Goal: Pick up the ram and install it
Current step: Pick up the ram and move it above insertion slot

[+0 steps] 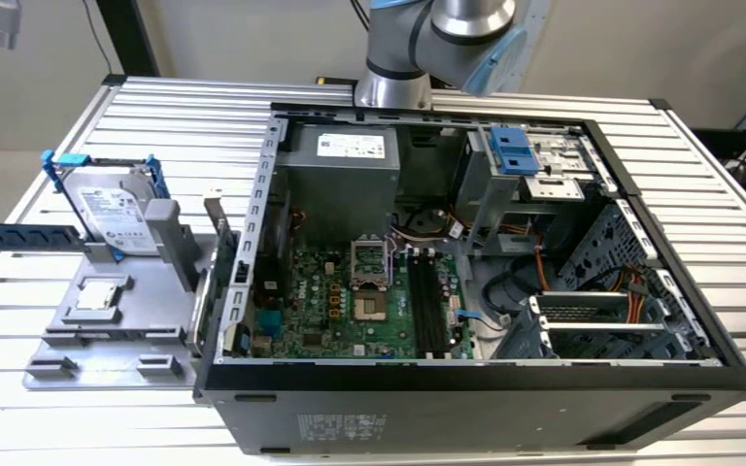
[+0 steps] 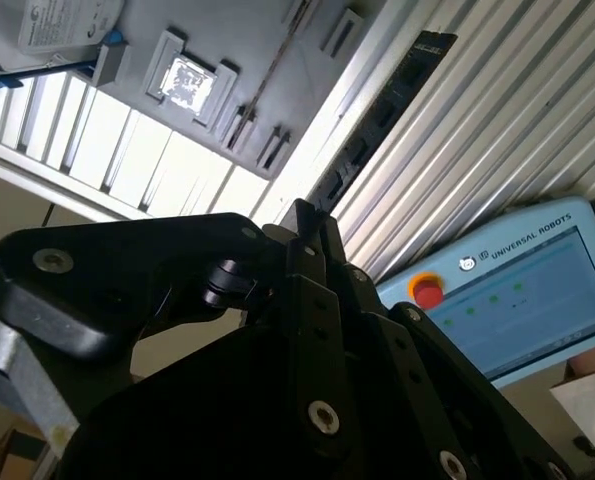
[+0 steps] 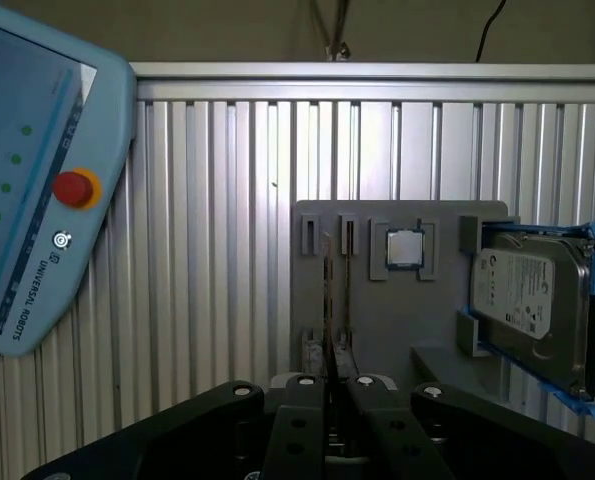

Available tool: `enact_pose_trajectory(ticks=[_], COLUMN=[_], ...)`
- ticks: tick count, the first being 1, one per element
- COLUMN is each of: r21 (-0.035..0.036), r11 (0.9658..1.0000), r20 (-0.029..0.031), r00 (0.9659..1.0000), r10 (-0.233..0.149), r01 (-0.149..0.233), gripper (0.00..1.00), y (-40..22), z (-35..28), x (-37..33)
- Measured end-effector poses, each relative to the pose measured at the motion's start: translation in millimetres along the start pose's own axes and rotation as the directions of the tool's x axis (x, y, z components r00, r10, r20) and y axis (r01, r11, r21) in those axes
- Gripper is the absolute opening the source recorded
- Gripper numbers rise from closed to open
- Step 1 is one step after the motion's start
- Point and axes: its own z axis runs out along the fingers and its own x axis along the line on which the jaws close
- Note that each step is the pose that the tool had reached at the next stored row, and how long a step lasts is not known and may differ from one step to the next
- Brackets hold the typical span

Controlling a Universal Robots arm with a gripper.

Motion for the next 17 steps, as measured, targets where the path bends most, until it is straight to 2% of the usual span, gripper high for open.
enact_pose_trajectory(ticks=[9,17], r21=[-0.0002,-0.0001], r11=[1.0,1.0], r20=[0.0003,0.0005], r00=[1.0,1.0], r10=[0.0,0.0], r01=[0.0,0.0], gripper=[0.0,0.0], y=[-0.8,-11.4], z=[-0.5,-0.6], x=[0.0,-0.1])
